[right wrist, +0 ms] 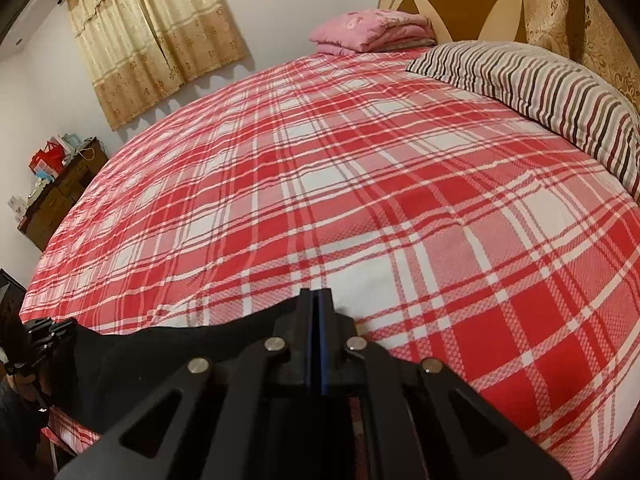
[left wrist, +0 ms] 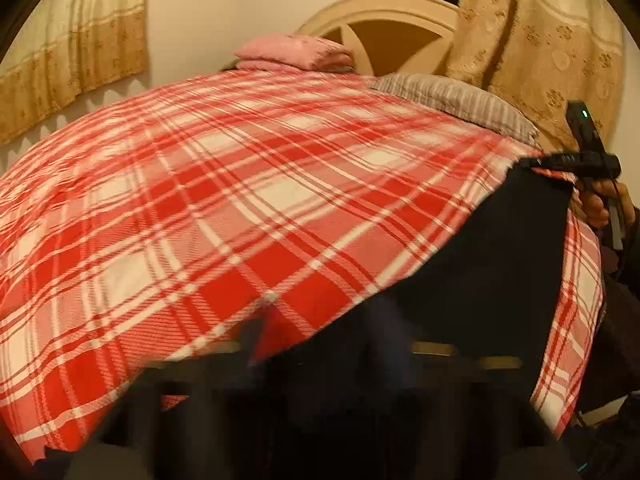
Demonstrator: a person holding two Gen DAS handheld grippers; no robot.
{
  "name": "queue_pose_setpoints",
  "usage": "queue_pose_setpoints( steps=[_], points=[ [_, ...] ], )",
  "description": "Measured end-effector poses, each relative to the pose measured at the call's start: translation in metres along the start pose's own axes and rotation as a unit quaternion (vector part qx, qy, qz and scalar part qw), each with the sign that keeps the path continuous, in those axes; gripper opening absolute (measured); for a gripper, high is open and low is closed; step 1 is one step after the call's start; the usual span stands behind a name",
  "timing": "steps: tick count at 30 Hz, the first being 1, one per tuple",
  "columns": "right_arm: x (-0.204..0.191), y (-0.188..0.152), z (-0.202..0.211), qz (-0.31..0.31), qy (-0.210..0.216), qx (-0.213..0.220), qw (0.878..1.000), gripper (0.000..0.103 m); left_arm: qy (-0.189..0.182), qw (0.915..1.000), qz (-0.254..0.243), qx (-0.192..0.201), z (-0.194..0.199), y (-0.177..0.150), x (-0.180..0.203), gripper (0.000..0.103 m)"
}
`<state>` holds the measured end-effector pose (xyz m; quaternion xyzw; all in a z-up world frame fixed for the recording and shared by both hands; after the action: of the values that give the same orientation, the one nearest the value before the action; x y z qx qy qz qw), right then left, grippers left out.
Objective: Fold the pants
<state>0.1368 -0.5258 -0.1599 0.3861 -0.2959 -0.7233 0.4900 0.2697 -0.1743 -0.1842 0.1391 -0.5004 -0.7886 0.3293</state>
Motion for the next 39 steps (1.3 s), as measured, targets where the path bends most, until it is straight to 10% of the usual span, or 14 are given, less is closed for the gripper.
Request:
queue_pose_setpoints(
  steps=[10,13,14,17,27,34,37,39],
  points=[
    [0.001,-0.003,-0.003,-0.004,0.002,-0.006,1.000,0.006,-0.043,0.9971,-0.056,-0.028,-0.011,0.003,0.024,0.080],
    [0.001,-0.004,-0.004,-0.008,0.003,-0.007,1.000,0.006,-0.057,0.9940,-0.076,-0.054,-0.023,-0.006,0.035,0.048],
    [0.002,-0.004,-0.004,-0.009,0.004,-0.006,1.000,0.006,-0.060,0.9922,-0.082,-0.072,-0.030,-0.012,0.037,0.022],
    [0.001,-0.004,-0.003,-0.008,0.007,-0.002,1.000,0.006,-0.072,0.9909,-0.089,-0.070,-0.027,-0.013,0.044,0.007],
    [0.001,0.017,0.017,-0.006,0.000,0.059,0.998,0.005,-0.061,0.9961,-0.060,-0.024,-0.002,0.004,0.036,0.007],
    [0.006,0.007,0.003,-0.016,0.008,0.015,1.000,0.008,-0.044,0.9967,-0.052,-0.044,-0.018,-0.012,0.028,0.007],
    [0.005,0.001,0.001,-0.019,0.017,-0.007,1.000,0.057,-0.045,0.9968,-0.049,-0.046,-0.020,-0.014,0.027,0.007],
    [0.002,0.001,0.002,-0.028,0.033,-0.010,0.999,0.059,-0.046,0.9970,-0.044,-0.044,-0.019,-0.014,0.026,0.007]
  ],
)
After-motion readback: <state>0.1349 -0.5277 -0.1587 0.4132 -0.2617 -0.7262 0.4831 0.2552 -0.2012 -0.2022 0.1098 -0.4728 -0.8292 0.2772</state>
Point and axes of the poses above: each gripper's, at about its wrist camera, not at the fingertips, and z roughly against the way its jaws point, x to its right, y to its top, the point moved 9 cm from there along -z, roughly the way its jaws point, and after that the axes turned 14 degrees about x, right-handed, at the moved point
